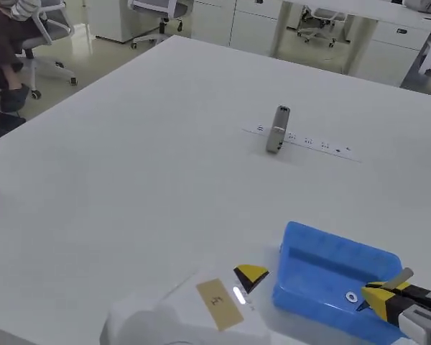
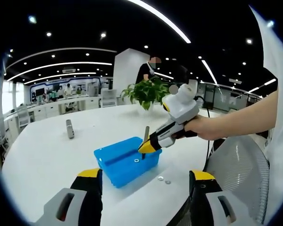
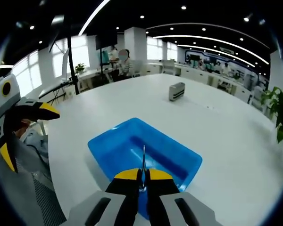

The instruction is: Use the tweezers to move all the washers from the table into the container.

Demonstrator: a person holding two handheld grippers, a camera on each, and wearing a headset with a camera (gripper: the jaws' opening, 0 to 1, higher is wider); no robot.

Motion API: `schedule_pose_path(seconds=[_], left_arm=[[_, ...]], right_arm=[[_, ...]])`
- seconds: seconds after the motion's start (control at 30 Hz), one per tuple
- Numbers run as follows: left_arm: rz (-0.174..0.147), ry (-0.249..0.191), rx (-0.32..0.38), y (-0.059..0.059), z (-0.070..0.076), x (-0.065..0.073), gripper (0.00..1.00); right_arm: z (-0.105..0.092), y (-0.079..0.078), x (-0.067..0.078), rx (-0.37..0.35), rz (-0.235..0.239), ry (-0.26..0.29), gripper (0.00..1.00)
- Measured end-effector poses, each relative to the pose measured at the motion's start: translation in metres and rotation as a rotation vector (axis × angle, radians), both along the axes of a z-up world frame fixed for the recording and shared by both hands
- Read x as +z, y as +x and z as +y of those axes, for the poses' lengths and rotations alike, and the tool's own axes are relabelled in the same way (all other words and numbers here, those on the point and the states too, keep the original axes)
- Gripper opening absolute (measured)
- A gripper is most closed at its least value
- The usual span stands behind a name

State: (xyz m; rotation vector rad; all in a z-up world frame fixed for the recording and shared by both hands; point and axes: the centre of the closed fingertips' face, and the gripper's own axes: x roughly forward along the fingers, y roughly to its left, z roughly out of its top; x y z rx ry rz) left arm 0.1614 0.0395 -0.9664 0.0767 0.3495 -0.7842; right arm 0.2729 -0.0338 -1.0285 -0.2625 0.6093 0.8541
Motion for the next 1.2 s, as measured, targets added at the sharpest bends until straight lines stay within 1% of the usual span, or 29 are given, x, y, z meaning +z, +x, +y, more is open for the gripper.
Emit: schedule_pose_path(seconds=[0.13,0.2,0.23,0.27,0.3,0.33,0.47,0.53,0.57,0.63,0.73,0.77,0.87,0.93,1.03,1.2], left_arm=[[-0.002,-0.002,-0.002,0.0,0.0,0.0,0.75],[0.002,-0.002,-0.004,0.0,0.0,0.0,0.75],[0.001,-0.002,-0.004,0.0,-0.001,0.0,0.75],[0.001,-0.002,-0.005,0.0,-0.001,0.0,0.75],[0.002,-0.002,-0.005,0.0,-0.001,0.0,0.75],[0.003,-0.002,-0.005,0.0,-0.001,0.0,0.75],[0.002,-0.003,-0.002,0.0,0.0,0.0,0.75],[0.002,-0.002,-0.001,0.0,0.0,0.0,0.75],[0.002,-0.001,-0.001,0.0,0.0,0.0,0.75],[0.002,0.001,-0.002,0.0,0.0,0.0,0.75],[0.002,0.0,-0.001,0.0,0.0,0.0,0.75],[0.002,0.001,-0.001,0.0,0.0,0.0,0.75],[0.002,0.006,-0.002,0.0,0.0,-0.001,0.75],[0.002,0.007,0.0,0.0,0.0,-0.001,0.75],[0.003,0.005,0.001,0.0,0.0,-0.001,0.75],[0.001,0.01,-0.007,-0.001,-0.001,-0.001,0.75]], right_arm=[[0.001,0.003,0.005,-0.016,-0.003,0.031,0.01],[0.002,0.001,0.003,-0.007,0.029,0.053,0.02],[0.001,0.001,0.001,-0.008,0.03,0.046,0.02],[-0.001,0.001,-0.001,-0.004,0.013,0.017,0.03],[-0.003,0.0,-0.002,-0.001,0.006,-0.001,0.03],[-0.003,0.001,0.001,-0.004,-0.001,0.016,0.03],[-0.005,0.002,-0.001,-0.015,0.006,0.019,0.03],[-0.005,0.001,-0.002,-0.011,0.008,0.011,0.03],[-0.005,0.002,-0.002,-0.005,-0.003,0.012,0.03],[-0.003,0.0,-0.002,-0.002,0.002,0.014,0.03],[-0.001,-0.001,-0.001,0.018,-0.014,0.006,0.02],[-0.001,0.0,-0.001,0.022,-0.025,-0.011,0.02],[-0.001,0.0,-0.001,0.018,-0.021,-0.011,0.02],[0.002,-0.001,0.001,0.017,-0.027,-0.01,0.02],[0.007,0.0,0.006,0.015,-0.029,0.015,0.02],[0.016,0.001,0.008,0.031,-0.033,0.016,0.02]])
